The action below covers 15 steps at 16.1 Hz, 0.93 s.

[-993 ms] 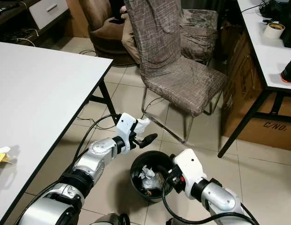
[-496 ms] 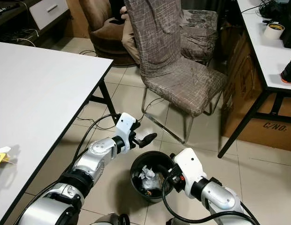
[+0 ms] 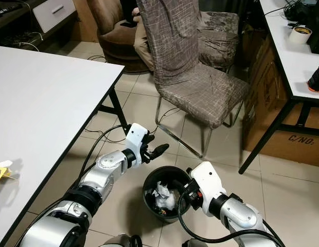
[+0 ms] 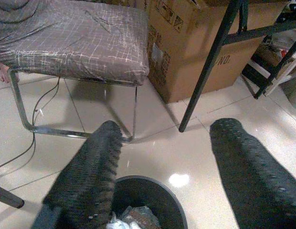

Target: Picking trash to rubbish bin

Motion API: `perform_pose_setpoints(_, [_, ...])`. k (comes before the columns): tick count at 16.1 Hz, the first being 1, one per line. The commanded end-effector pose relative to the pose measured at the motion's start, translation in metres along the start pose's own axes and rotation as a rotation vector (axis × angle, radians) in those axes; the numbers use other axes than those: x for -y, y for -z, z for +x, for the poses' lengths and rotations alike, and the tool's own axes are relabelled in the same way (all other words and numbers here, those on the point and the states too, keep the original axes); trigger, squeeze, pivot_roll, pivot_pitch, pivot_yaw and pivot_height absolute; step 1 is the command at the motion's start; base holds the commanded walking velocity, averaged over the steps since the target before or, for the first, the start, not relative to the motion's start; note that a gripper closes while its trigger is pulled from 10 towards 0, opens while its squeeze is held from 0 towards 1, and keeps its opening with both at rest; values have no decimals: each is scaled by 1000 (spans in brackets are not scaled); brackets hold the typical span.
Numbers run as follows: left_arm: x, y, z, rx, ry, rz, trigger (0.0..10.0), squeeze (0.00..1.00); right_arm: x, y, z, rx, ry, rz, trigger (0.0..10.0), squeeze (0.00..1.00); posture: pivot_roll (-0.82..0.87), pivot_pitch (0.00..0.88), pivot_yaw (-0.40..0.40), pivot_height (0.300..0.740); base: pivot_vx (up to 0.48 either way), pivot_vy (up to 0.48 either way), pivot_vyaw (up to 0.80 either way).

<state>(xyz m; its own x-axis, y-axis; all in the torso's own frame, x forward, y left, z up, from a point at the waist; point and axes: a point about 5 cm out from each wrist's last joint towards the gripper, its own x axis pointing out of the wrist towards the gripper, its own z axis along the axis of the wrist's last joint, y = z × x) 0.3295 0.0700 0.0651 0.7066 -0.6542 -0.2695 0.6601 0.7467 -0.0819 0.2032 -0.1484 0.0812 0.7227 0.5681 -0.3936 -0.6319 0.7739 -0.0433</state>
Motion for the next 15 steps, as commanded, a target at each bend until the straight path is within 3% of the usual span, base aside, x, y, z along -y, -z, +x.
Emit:
perform_pose_setpoints(1, [-5,-4,-1,12,-19,9,0,0,-1,1,2,-11,-6,-5,10000,0,-144,88,65,740,0,0,0])
perform_pose_setpoints(2, [-7,-5,-2,17,-31,33,4627,0,-1,2,3,-11,-3,-4,10000,0,-140,85,70,740,0,0,0])
perform_pose_setpoints(3, [-9,-7,-8,50,-31,41,10000,412,0,2,3,-6,23,4,10000,0,-140,81,76,740,0,0,0])
perform_pose_setpoints(4, [-12,-7,-14,74,-37,38,10000,1000,1,3,2,0,66,14,10000,0,-139,72,84,740,0,0,0])
perform_pose_setpoints(5, [-17,-8,-30,132,-70,25,10000,1000,5,5,0,19,179,40,10000,0,-137,63,87,740,0,0,0])
perform_pose_setpoints(8, [-25,-11,-66,237,-186,40,10000,1000,10,7,-5,65,362,121,10000,0,-121,36,85,740,0,0,0])
perform_pose_setpoints(13, [-15,-23,-87,269,-229,38,10000,1000,9,2,2,89,383,121,10000,0,-115,16,84,740,0,0,0])
perform_pose_setpoints(15, [-11,-31,-93,260,-294,22,10000,1000,13,-6,4,136,422,144,10000,0,-109,7,82,740,0,0,0])
